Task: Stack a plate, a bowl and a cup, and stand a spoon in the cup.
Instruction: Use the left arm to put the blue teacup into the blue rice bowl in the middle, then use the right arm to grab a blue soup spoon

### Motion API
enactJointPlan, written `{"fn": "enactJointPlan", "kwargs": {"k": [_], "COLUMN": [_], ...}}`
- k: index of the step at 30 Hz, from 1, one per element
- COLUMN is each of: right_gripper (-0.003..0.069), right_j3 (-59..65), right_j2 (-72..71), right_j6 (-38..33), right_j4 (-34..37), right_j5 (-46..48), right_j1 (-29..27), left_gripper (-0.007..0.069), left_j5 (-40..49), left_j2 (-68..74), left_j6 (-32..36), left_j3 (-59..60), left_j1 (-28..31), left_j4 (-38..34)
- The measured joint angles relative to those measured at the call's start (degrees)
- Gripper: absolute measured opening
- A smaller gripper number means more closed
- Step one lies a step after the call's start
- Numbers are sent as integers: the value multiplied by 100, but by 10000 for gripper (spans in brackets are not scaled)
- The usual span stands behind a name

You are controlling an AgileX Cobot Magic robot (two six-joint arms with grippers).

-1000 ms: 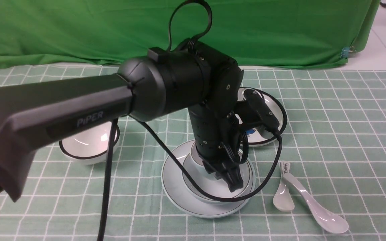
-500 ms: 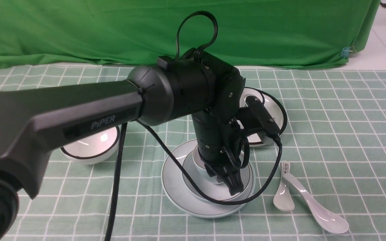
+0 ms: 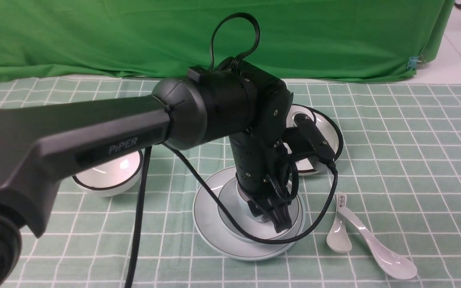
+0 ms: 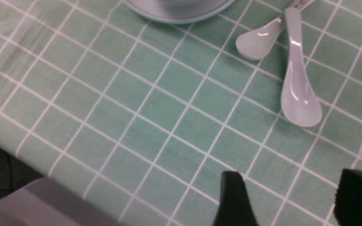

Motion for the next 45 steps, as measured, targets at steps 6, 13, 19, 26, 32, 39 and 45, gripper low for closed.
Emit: {"fn": "enactJointPlan", "kwargs": {"k": [6, 13, 19, 26, 32, 39, 45], "right_gripper": [451, 413, 409, 409, 409, 409, 391], "right_j3": [0, -155, -547, -1119, -1474, -1790, -1880], "right_j2": [461, 1960, 3296, 4722, 5609, 6254, 6689], "right_j6": [325, -107, -2014, -3865, -4135, -4209, -4309], "right_j4": [-1052, -1133, 261, 1855, 1952, 1964, 1921], "right_j5": [-32, -473, -1017, -1323, -1722, -2056, -2272], "right_j1": [0, -575, -1832, -2951, -3118, -3129, -3129], "left_gripper": [370, 216, 27, 1, 1, 6, 10], "left_j5": [512, 1048, 1089, -51, -1726, -3184, -3330], "left_j2": [-572, -1790, -2853, -4598, -6093, -7304, -7480], "left_j6": [-146, -708, -1128, -1468, -1496, -1516, -1529], "left_j3": [-413, -671, -364, 1446, 3535, 4880, 4929], "left_j1": [0, 0, 0, -6, -6, -6, -6], "left_j4": [-336, -408, -379, -232, -521, -603, -620]}}
